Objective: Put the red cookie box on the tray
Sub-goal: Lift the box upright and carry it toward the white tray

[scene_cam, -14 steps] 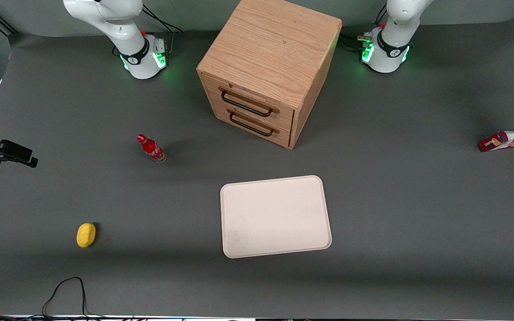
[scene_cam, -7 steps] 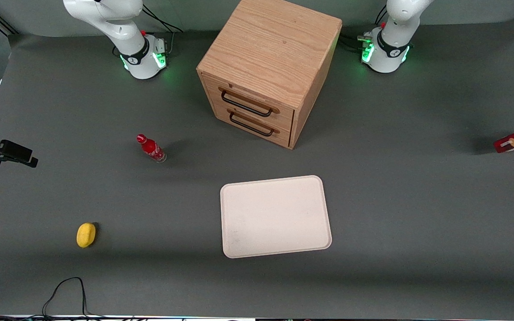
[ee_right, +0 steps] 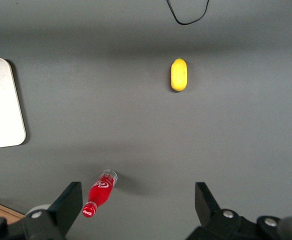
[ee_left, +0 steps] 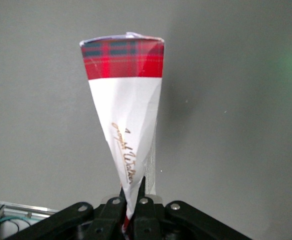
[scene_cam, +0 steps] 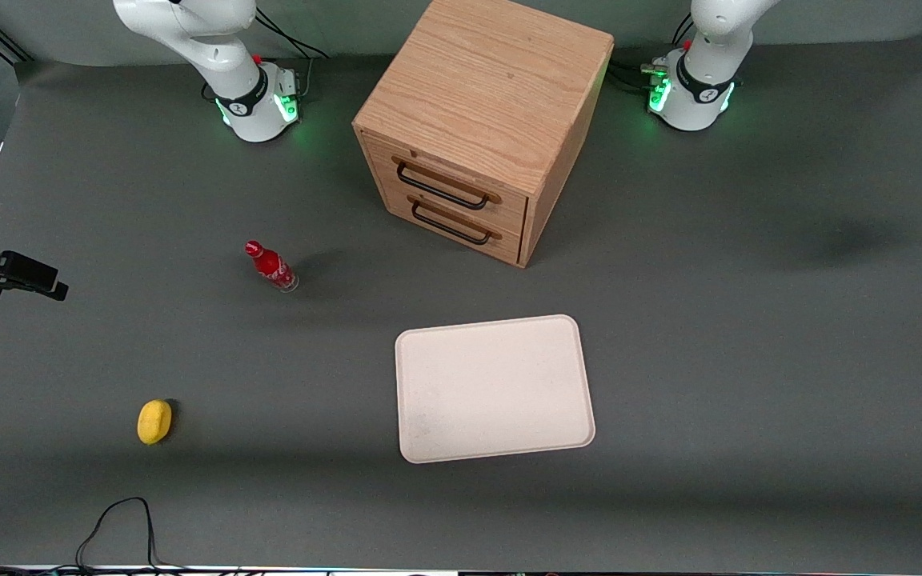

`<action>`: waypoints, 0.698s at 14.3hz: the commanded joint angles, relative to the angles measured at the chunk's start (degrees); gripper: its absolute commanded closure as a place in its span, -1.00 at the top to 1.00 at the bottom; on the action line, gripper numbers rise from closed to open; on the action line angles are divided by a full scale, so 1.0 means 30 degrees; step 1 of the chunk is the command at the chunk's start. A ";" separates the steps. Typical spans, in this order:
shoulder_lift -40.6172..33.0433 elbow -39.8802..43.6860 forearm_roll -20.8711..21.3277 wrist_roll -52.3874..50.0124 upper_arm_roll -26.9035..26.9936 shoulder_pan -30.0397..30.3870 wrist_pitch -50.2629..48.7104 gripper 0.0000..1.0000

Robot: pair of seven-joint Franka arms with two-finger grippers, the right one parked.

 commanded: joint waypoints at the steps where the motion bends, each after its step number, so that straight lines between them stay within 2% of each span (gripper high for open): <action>1: 0.0320 0.2252 -0.0052 -0.1853 0.0154 -0.0971 -0.1961 -1.00; 3: 0.0320 0.2518 -0.0082 -0.3403 0.0125 -0.1936 -0.2548 -1.00; 6: 0.0086 0.2518 -0.0198 -0.7878 0.0067 -0.3926 -0.3660 -1.00; 8: -0.0003 0.2518 -0.1074 -1.0839 -0.0137 -0.5069 -0.3956 -1.00; 10: 0.0026 0.2431 -0.1254 -1.4087 -0.0605 -0.6213 -0.3986 -1.00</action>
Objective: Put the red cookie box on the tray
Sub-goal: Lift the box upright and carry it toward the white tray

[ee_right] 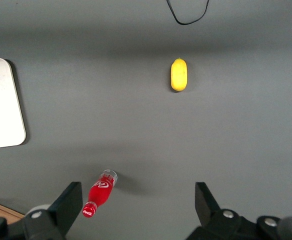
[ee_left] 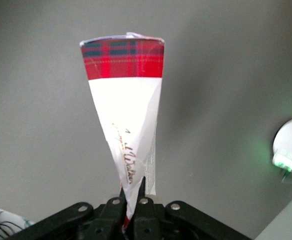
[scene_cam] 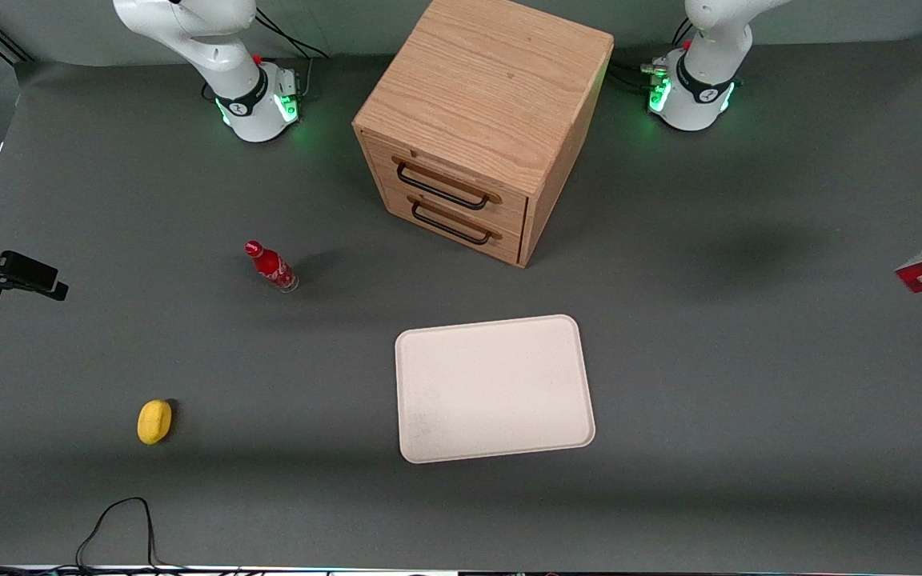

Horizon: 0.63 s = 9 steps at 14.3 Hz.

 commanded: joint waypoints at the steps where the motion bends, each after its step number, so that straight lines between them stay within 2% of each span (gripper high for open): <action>1: 0.0021 0.0505 -0.0304 -0.4605 -0.0424 -0.1634 -0.0611 -1.00; 4: 0.0255 0.0534 -0.0948 -0.9847 -0.1187 -0.3419 -0.0348 -1.00; 7: 0.0840 0.0535 -0.1008 -1.5384 -0.1803 -0.5558 0.0557 -1.00; 9: 0.1570 0.0796 -0.2346 -1.9074 -0.1834 -0.6906 0.0825 -1.00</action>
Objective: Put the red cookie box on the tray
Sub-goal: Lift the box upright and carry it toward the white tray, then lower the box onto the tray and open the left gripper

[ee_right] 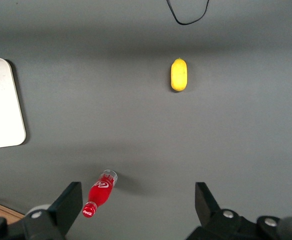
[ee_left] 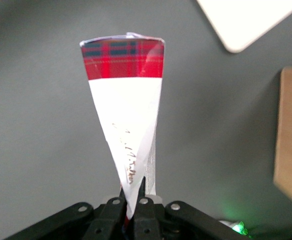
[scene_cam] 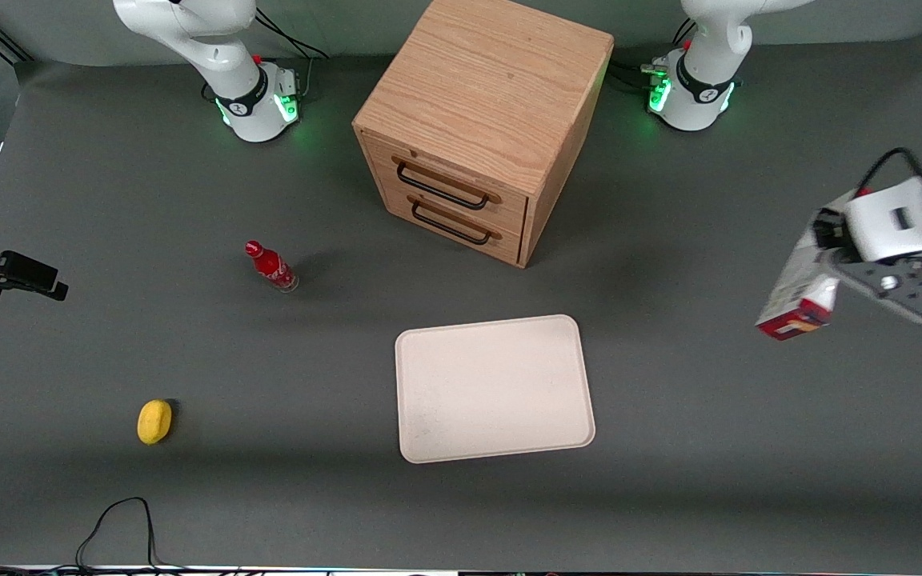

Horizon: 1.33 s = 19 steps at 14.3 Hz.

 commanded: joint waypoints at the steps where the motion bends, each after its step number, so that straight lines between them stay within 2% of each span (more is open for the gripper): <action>1: 0.1378 0.1141 -0.1529 -0.4856 0.0188 -0.1660 0.0172 -1.00; 5: 0.3427 0.2256 -0.1623 -0.9924 0.0188 -0.3796 0.1660 -1.00; 7: 0.4949 0.2403 -0.1389 -1.2999 0.0218 -0.5231 0.3910 -1.00; 9: 0.6822 0.3131 -0.0514 -1.5726 0.0218 -0.6434 0.5964 -1.00; 11: 0.9047 0.5089 0.0017 -1.7897 0.0247 -0.7227 0.6500 -1.00; 13: 1.0460 0.6152 0.0862 -1.8727 0.0276 -0.7960 0.6762 -1.00; 19: 1.2308 0.5978 0.2303 -1.8611 0.0334 -0.7993 0.9193 -1.00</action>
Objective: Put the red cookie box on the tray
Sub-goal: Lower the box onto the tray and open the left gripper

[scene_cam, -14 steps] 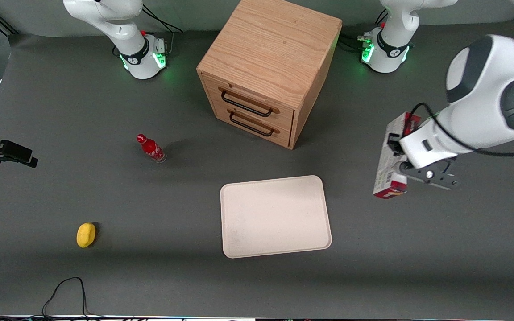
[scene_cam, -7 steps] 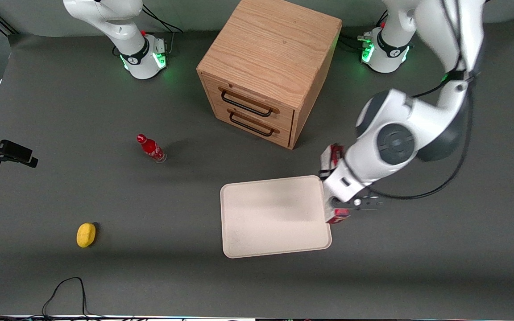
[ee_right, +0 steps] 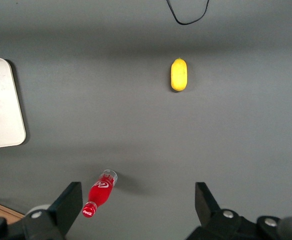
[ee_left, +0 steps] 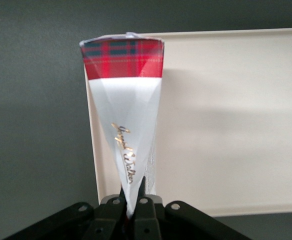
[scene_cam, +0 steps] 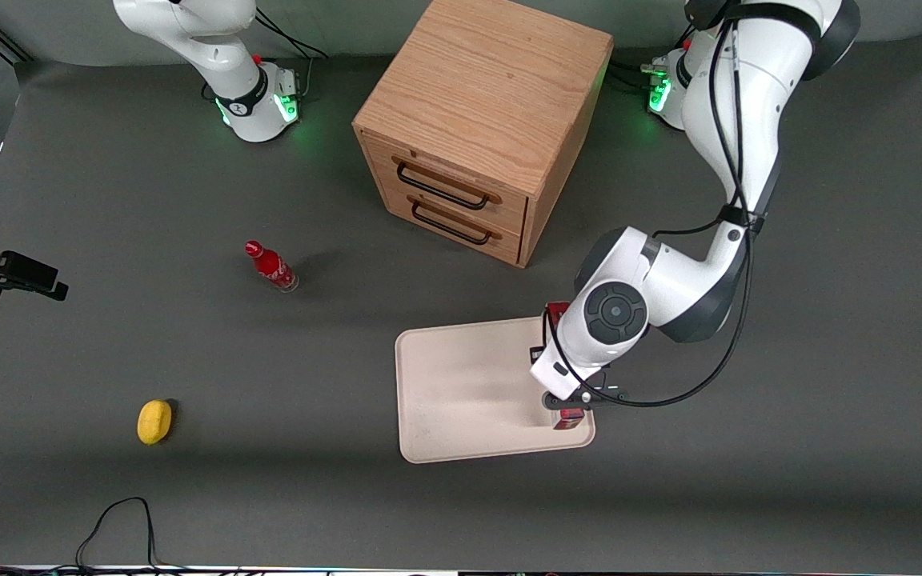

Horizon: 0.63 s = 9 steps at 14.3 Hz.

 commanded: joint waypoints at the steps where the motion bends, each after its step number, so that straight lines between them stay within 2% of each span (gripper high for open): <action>1: 0.0817 0.0862 0.0577 -0.0343 0.0258 -0.0226 0.0455 -1.00; 9: 0.1229 0.0570 0.0401 -0.0489 0.0288 -0.0109 0.0575 -1.00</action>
